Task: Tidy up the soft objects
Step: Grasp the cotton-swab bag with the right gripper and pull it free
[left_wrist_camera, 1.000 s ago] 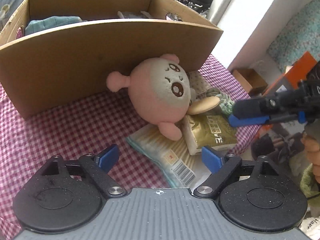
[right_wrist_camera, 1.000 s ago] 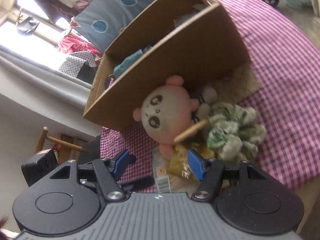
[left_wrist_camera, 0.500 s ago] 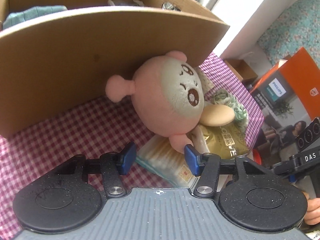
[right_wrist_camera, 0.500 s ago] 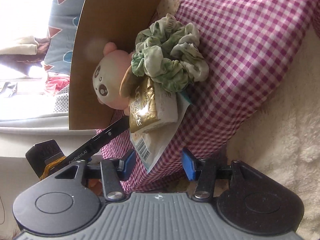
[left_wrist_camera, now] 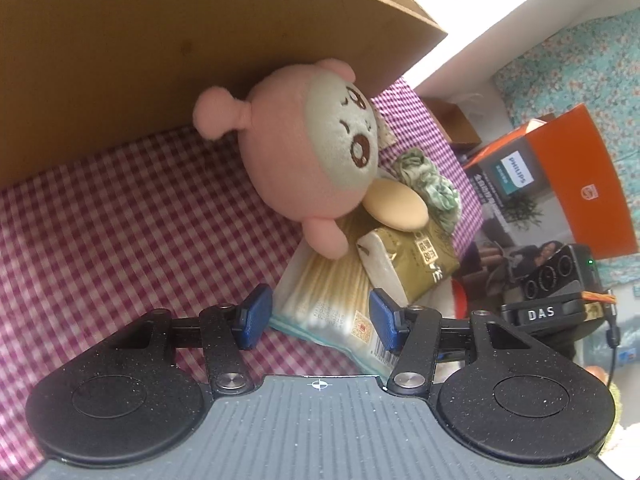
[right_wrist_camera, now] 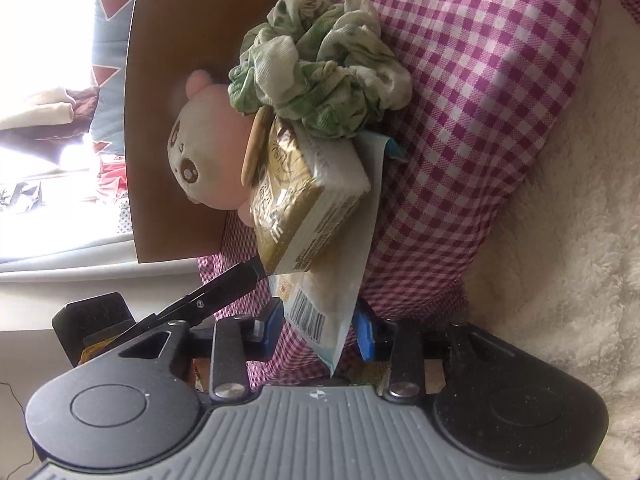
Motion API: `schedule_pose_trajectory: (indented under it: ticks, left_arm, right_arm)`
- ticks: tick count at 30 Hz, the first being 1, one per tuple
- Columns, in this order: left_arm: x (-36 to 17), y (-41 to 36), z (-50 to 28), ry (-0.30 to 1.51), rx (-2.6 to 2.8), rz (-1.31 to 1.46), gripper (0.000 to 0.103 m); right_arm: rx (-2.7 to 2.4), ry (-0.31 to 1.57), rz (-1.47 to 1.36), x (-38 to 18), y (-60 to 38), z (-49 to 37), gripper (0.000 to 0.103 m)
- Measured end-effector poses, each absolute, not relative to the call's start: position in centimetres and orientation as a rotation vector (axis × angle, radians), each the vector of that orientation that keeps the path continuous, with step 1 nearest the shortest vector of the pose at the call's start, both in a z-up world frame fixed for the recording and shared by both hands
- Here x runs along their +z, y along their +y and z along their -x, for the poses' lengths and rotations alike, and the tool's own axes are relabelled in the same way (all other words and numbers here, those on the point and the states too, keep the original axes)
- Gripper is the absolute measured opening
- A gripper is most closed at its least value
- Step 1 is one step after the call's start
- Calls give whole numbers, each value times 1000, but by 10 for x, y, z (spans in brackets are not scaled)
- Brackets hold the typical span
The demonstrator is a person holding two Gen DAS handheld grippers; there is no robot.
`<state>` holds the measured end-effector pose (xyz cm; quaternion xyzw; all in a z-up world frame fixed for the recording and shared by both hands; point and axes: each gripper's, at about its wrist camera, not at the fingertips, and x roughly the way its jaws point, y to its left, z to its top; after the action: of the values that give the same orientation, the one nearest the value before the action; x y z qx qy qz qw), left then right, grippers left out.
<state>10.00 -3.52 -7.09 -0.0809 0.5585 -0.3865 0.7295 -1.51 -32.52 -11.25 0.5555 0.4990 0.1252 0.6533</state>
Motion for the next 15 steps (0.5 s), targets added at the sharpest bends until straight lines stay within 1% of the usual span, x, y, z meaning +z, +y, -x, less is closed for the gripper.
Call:
schedule_pose_trajectory:
  ticks: [2,3,4,8,11,15]
  left_arm:
    - [-71,-30,-99,1234,-867,212,54]
    - [-70,-26,-99,1239,-878,235,54]
    - [-70,-22,-99,1240,-888,261,54]
    - [-65,-4,-99,1219,-889,322,53]
    - [-61,9,-100,1192,-876,352,53]
    - [-57,25,-107,1168,-831,388,54]
  right_arm:
    - [299,1128,-1246,-109,-321,16,37]
    - [305,1128,-1242,-108,-319,17,28]
    - [327,1117,-1254,-106,-319,16,22]
    - [374,1070,-1228,-90,-311,10,20]
    - [401,1059,-1211,-86,-306,6,16]
    - [453,1046,-1231,-81,-302,3,15]
